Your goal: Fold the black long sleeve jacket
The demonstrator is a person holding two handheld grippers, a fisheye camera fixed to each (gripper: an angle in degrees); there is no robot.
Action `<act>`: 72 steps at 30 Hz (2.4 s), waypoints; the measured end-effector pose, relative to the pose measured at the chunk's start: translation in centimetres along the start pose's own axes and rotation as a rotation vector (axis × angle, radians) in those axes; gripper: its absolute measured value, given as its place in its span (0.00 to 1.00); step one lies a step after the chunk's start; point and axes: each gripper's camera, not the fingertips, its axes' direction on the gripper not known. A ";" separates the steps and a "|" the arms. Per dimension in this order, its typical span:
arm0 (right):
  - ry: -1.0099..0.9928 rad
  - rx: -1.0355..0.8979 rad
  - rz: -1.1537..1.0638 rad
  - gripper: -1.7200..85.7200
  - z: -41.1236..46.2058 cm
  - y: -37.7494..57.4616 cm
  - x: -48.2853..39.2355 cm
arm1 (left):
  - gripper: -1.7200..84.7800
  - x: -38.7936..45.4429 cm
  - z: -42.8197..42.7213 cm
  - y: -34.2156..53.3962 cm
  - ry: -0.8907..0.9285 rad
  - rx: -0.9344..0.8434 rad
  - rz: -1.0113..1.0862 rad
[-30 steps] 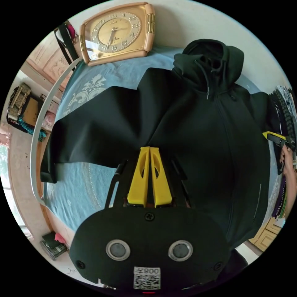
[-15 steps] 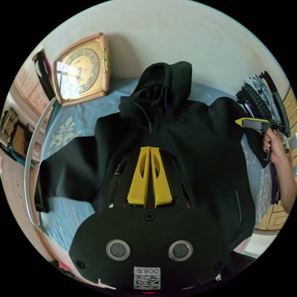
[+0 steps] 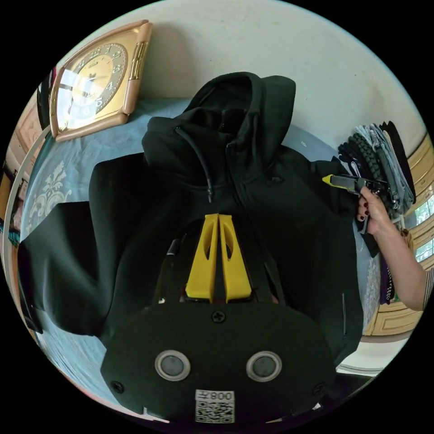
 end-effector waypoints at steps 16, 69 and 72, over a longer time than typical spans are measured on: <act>-0.207 0.234 -0.322 0.11 -5.7 -3.1 -12.0 | 0.09 -13.6 -2.6 -15.2 0.163 0.160 -0.056; -0.437 0.107 -0.804 0.05 2.4 0.6 -19.3 | 0.12 -34.0 9.5 -2.6 0.966 0.313 -0.405; -0.428 0.085 -0.834 0.05 3.0 1.2 -20.3 | 0.09 -35.3 10.4 -3.9 0.989 0.311 -0.422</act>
